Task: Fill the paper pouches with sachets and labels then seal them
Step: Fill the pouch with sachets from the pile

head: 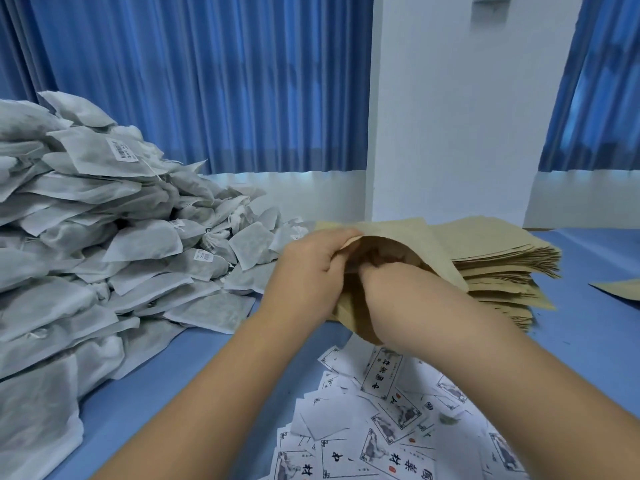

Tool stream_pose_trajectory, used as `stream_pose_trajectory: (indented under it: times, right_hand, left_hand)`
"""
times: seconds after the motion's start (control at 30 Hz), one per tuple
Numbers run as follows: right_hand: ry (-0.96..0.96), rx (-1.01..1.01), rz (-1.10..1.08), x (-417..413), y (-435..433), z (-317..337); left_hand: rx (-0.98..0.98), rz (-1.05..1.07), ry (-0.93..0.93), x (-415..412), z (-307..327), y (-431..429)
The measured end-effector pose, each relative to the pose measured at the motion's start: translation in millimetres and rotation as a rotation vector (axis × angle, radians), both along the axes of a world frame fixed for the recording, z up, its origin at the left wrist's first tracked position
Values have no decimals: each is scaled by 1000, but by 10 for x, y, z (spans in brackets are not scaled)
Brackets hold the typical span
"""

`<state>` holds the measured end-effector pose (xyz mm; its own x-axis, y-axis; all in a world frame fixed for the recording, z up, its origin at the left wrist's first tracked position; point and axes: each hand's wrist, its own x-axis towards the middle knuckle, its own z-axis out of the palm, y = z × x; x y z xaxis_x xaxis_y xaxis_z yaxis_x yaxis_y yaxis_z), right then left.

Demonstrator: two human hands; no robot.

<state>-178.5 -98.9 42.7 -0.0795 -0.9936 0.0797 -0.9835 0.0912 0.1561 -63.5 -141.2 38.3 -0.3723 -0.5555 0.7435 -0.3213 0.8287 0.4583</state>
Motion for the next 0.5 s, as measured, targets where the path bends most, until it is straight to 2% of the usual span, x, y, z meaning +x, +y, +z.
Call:
stream_pose_trajectory:
  times: [0.03,0.13,0.23,0.3,0.37,0.43,0.5]
  right_hand:
    - [31,48,14,17,6,65]
    - [358,285,34,35,-26,222]
    - [361,217,38,0,-106,195]
    - [211,110,44,-36,-97,90]
    - [-8,-93,121,-77,20,24]
    - [-167,-246,284,-139,193,7]
    - [-306,-283,462,-152,424,16]
  left_hand:
    - [-16,-23,2,-12,3,22]
    - [-89,1,-57,-72,-22,61]
    - [-87,24,-78,-118,-78,60]
    - [-64,47,-21,-112,-77,54]
    - [-37,76,28,-102,-54,34]
    - [7,88,30,-98,-42,14]
    - [34,84,16,-100,-43,10]
